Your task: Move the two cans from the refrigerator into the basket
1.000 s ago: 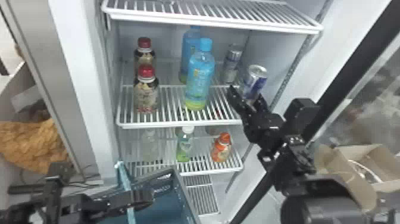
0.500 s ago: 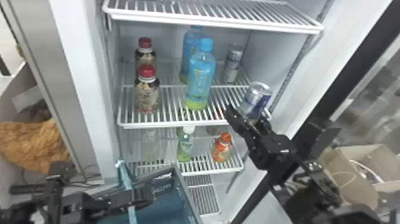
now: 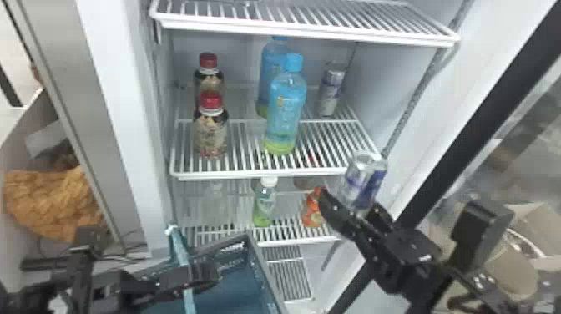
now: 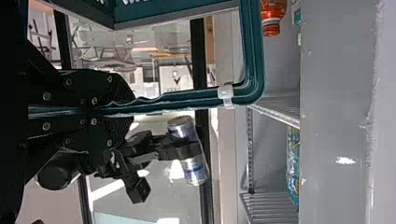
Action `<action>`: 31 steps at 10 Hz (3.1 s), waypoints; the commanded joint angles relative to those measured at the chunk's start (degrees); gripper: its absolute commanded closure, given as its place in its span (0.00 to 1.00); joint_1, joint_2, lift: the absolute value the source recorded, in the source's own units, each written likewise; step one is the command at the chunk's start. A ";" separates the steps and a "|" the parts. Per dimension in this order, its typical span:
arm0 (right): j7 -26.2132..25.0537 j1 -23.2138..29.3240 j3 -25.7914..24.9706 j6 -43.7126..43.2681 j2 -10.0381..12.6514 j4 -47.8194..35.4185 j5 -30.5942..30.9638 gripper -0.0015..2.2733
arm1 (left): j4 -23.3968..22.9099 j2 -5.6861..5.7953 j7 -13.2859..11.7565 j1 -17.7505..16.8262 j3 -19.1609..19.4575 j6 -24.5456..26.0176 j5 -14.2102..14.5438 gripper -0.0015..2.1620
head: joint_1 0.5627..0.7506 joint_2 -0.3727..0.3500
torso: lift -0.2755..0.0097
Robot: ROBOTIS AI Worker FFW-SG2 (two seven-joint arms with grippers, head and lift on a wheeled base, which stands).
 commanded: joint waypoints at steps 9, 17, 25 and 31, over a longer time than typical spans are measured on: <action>16.78 -2.22 -0.05 13.84 1.58 9.48 2.68 0.56 | 0.00 -0.08 0.35 -0.71 -0.40 0.00 0.00 0.55 | 0.70 0.29 | 0.88; 20.47 -10.24 12.29 14.12 -2.11 20.03 -4.97 0.50 | 0.00 -0.43 0.70 -1.69 -2.23 0.00 1.14 0.55 | 0.70 0.49 | 0.88; 20.38 -8.41 6.58 13.42 -0.79 16.51 -2.00 0.07 | 0.00 -0.34 0.70 -1.27 -1.20 -0.14 1.14 0.55 | 0.70 0.49 | 0.88; 18.53 -7.71 0.75 2.59 1.14 12.29 -0.86 0.07 | 0.00 -0.34 0.61 -0.42 -0.86 -0.14 1.26 0.55 | 0.70 0.34 | 0.88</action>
